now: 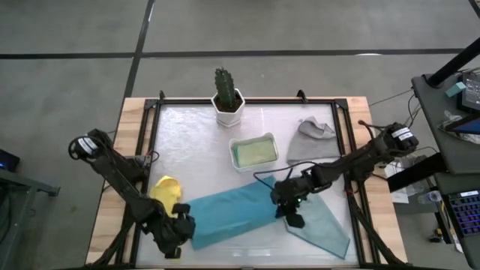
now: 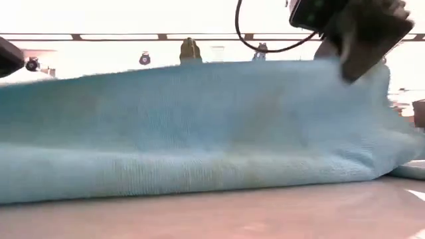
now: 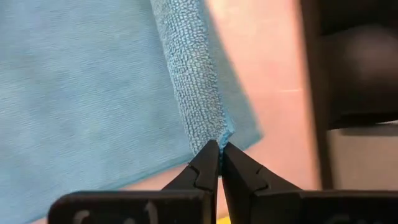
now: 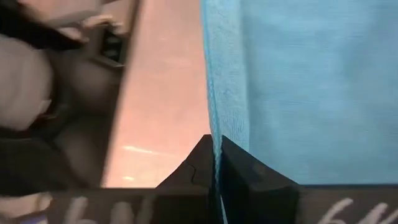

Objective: Fold microfiber towels
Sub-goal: Fold the dark blue towel

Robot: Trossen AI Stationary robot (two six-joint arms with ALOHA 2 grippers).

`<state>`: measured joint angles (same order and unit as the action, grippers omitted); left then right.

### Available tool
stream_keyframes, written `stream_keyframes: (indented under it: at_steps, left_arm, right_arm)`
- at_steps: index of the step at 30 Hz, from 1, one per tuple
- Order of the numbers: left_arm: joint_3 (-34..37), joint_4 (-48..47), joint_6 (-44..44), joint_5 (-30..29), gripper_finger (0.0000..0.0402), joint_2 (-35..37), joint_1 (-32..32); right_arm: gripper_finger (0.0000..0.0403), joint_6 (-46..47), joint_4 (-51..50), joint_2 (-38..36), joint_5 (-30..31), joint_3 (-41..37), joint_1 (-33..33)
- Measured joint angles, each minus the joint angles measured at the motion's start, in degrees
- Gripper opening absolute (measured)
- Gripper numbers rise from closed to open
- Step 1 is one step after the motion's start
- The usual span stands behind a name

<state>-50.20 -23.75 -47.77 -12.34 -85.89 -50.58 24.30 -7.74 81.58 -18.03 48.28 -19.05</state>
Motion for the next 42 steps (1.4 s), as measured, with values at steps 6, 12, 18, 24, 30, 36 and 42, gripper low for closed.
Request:
stream_keyframes:
  at_steps: [6, 12, 18, 24, 30, 36, 42]
  left_arm:
    - [0.1, -10.5, 0.0, -5.3, 0.0, 2.0, 1.2]
    - [1.8, -13.3, 0.1, -7.3, 0.0, 2.5, 3.4]
    - [4.0, -13.3, 0.0, -7.5, 0.0, 2.5, 5.4]
    - [4.8, -13.2, -0.8, -7.5, 0.0, 2.5, 5.7]
    - [4.8, -13.3, -4.3, -7.5, 0.0004, 2.5, 6.0]
    - [4.8, -13.6, -4.5, -7.9, 0.0052, 2.5, 6.1]
    - [4.4, -20.6, -7.5, -8.3, 0.0106, 2.6, 6.4]
  right_arm:
    - [0.0008, -4.3, -4.9, 0.0, 6.6, -0.1, 4.0]
    - [0.0008, -6.5, -5.4, 0.0, 8.2, -0.1, 6.5]
    - [0.0009, -7.9, -5.4, 0.1, 10.8, -0.1, 7.1]
    - [0.0014, -7.9, -5.3, 0.1, 12.4, -0.1, 7.1]
    - [0.0055, -8.4, -6.0, 0.1, 17.1, -0.1, 7.5]
    - [0.0101, -8.5, -7.6, 0.1, 17.2, -0.1, 8.0]
    - [0.0123, -8.5, -10.3, -0.3, 17.2, -0.1, 8.1]
